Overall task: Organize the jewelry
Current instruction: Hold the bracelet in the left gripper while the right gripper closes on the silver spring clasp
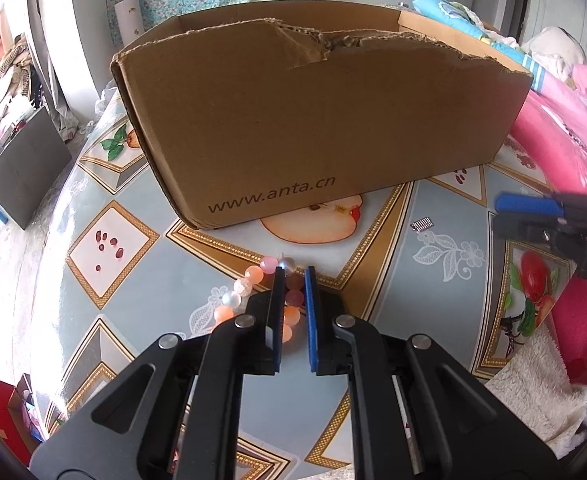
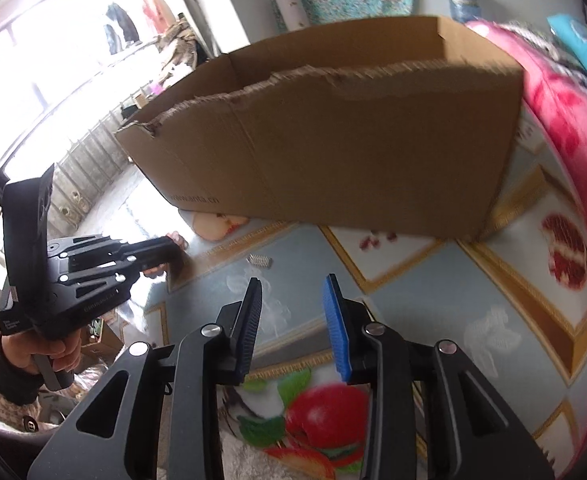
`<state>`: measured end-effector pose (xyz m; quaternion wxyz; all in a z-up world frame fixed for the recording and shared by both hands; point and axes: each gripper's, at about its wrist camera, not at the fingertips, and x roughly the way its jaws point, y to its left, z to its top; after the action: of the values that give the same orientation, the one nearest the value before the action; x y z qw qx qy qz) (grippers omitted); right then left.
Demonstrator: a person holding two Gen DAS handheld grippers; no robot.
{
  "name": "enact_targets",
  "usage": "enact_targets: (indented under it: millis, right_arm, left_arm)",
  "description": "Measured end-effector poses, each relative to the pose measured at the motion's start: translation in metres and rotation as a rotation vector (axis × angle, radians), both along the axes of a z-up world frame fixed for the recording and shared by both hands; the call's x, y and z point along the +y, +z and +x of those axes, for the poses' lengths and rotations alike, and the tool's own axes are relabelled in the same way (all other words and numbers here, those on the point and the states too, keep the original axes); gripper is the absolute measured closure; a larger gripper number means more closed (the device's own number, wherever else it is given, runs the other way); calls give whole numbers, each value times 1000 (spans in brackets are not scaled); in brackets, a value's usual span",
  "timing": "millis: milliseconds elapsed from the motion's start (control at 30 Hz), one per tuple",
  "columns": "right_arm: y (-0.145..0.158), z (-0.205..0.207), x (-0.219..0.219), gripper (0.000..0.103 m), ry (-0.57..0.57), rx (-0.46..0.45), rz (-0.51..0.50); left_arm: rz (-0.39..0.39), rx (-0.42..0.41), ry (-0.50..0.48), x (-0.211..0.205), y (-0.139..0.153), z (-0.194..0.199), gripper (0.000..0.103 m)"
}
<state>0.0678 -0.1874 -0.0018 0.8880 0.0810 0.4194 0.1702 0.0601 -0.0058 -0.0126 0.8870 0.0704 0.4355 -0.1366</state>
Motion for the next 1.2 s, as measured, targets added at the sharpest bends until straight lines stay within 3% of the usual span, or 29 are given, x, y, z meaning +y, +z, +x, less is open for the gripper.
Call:
enact_targets:
  millis: [233,433,567,1200]
  right_arm:
    - [1,24,46,78,125,-42,-145]
    - [-10,32,68,91,146,-32,-265]
    - [-11,32,65,97,141,-27,-258]
    - [-5,0,29,98,88,14,-263]
  left_arm:
    - [-24,-10,6,4,-1,-3,94]
    - [-14,-2,17,3,0,-1,94]
    - [-2,9,29,-1,1,1,94]
    - [20,12,60,-9,1,2,94]
